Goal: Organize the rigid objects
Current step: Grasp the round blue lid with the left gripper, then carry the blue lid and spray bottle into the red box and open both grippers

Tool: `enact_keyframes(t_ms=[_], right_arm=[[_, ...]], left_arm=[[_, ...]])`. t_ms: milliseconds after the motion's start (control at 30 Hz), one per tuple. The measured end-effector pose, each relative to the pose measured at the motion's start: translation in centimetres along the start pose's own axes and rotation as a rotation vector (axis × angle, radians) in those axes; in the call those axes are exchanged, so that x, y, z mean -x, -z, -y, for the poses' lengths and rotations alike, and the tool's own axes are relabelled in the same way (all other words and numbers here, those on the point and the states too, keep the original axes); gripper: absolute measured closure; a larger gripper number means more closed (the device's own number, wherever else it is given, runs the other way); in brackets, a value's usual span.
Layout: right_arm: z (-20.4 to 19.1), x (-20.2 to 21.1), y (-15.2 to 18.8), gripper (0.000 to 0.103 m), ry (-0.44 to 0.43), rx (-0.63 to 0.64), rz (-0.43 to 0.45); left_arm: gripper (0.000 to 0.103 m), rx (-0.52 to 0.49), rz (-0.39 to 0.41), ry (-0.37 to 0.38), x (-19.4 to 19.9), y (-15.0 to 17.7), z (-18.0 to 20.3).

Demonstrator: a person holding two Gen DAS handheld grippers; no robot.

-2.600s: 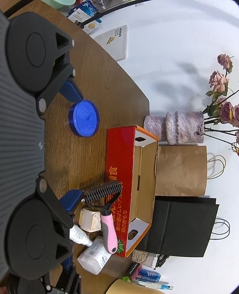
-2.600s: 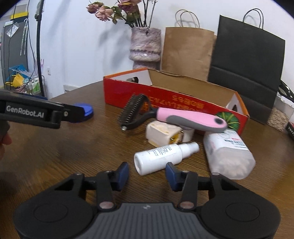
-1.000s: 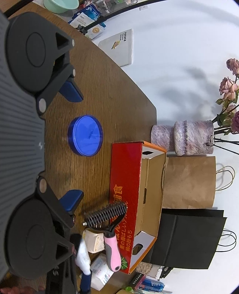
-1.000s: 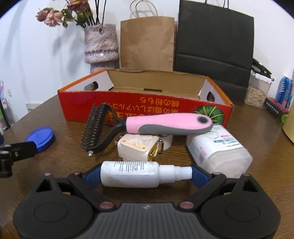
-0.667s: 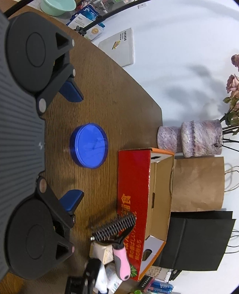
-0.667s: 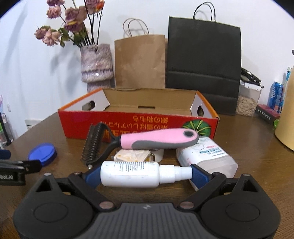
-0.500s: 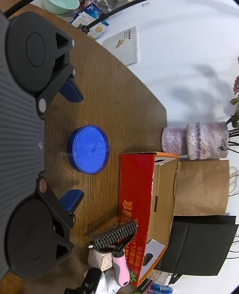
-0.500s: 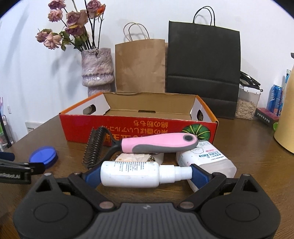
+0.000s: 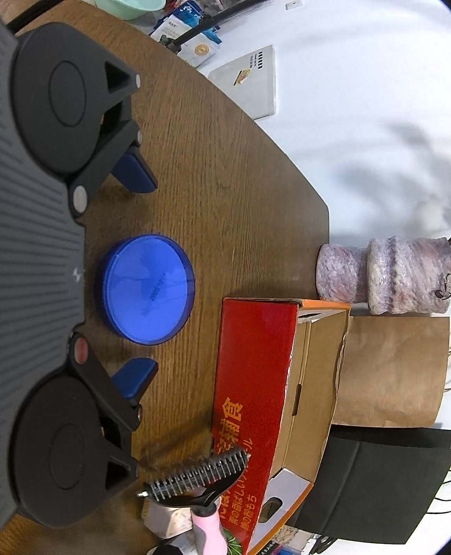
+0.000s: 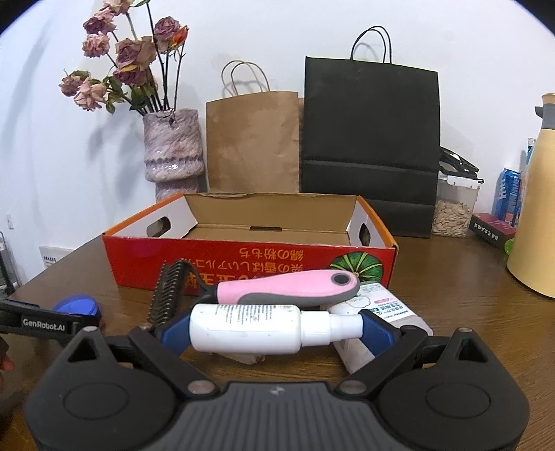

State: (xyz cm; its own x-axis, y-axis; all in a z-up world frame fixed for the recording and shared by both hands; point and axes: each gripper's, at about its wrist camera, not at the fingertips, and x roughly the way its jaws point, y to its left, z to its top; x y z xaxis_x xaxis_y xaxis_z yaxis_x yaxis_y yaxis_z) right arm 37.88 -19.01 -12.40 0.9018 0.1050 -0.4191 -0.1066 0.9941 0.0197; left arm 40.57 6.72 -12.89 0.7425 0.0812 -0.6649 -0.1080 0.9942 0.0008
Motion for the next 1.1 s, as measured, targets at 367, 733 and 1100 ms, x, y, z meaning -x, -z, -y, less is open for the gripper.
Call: enact_keyframes(t_ms=[367,733,1100], right_arm=[[0.2,-0.1,0.0,0.006,0.011,-0.011,0.005],[0.4,0.5,-0.3,0.006,-0.009,-0.024,0.050],[0.6,1.8,-1.0,0.006,-0.033,-0.050,0.167]], left_arm=[[0.035,-0.040,0.021,0.054,0.3,0.0,0.7],[0.035,-0.033,0.118,0.038,2.6,-0.1,1.2],[0.035,-0.024,0.220,0.043,5.2,-0.6,3.1]])
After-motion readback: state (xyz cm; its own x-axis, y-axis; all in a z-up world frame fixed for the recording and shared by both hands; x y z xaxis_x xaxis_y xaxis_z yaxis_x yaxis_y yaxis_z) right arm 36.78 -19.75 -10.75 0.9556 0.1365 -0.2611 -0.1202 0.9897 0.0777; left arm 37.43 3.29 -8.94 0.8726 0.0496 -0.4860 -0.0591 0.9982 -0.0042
